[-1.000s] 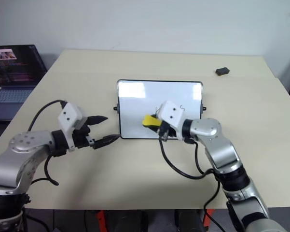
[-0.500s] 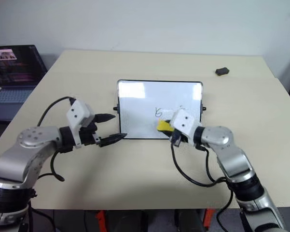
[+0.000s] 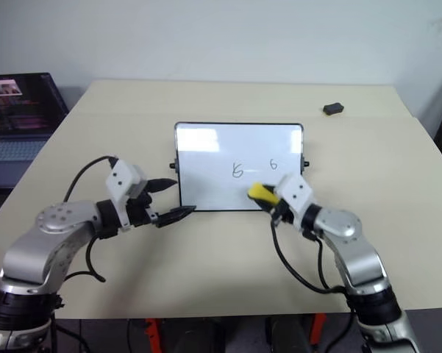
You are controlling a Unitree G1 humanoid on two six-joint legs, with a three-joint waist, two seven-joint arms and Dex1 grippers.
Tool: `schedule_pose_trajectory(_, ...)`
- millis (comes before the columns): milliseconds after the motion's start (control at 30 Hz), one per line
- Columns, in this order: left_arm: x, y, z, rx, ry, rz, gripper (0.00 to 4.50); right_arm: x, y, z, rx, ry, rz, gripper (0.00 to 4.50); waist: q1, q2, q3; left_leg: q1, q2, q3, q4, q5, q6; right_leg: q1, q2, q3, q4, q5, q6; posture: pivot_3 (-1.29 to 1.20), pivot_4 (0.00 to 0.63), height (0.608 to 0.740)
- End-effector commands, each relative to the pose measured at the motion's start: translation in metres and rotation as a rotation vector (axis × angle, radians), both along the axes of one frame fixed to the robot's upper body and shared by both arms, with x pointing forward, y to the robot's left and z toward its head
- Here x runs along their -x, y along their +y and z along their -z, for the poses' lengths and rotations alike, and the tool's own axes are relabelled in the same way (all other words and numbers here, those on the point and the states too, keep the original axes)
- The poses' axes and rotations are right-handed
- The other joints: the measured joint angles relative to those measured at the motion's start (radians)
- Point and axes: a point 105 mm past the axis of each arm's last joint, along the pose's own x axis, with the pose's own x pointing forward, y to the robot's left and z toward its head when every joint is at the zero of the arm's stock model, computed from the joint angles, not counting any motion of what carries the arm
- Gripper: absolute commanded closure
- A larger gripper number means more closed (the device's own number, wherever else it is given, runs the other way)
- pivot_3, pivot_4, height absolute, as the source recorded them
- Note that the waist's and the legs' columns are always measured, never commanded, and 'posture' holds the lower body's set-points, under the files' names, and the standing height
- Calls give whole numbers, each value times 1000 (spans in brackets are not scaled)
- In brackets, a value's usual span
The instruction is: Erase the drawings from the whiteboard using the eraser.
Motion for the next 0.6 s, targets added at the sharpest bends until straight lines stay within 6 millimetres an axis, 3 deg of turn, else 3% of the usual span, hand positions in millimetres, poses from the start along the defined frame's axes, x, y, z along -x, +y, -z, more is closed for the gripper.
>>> schedule_pose_trajectory(33,0,-2,-11,-1,-48,12,0,-26,5,-18,16,-130,95,3378,1,0,0,0,0,0,1,0,0,1,0,0,0,0,0,0,150,740)
schedule_pose_trajectory(200,2,-4,-10,0,-42,27,0,-56,19,-27,15,-183,154,3378,2,0,0,0,0,0,2,0,0,0,0,0,1,0,0,0,150,740)
schedule_pose_trajectory(367,3,-1,-11,-6,-40,25,0,-71,27,-19,31,-194,172,3378,2,0,0,-1,0,0,2,0,0,0,0,0,0,0,0,0,150,740)
schedule_pose_trajectory(600,3,2,-14,-10,-50,14,0,-54,33,61,175,18,48,3378,1,0,-1,1,0,0,2,0,0,1,0,0,1,0,0,0,150,740)
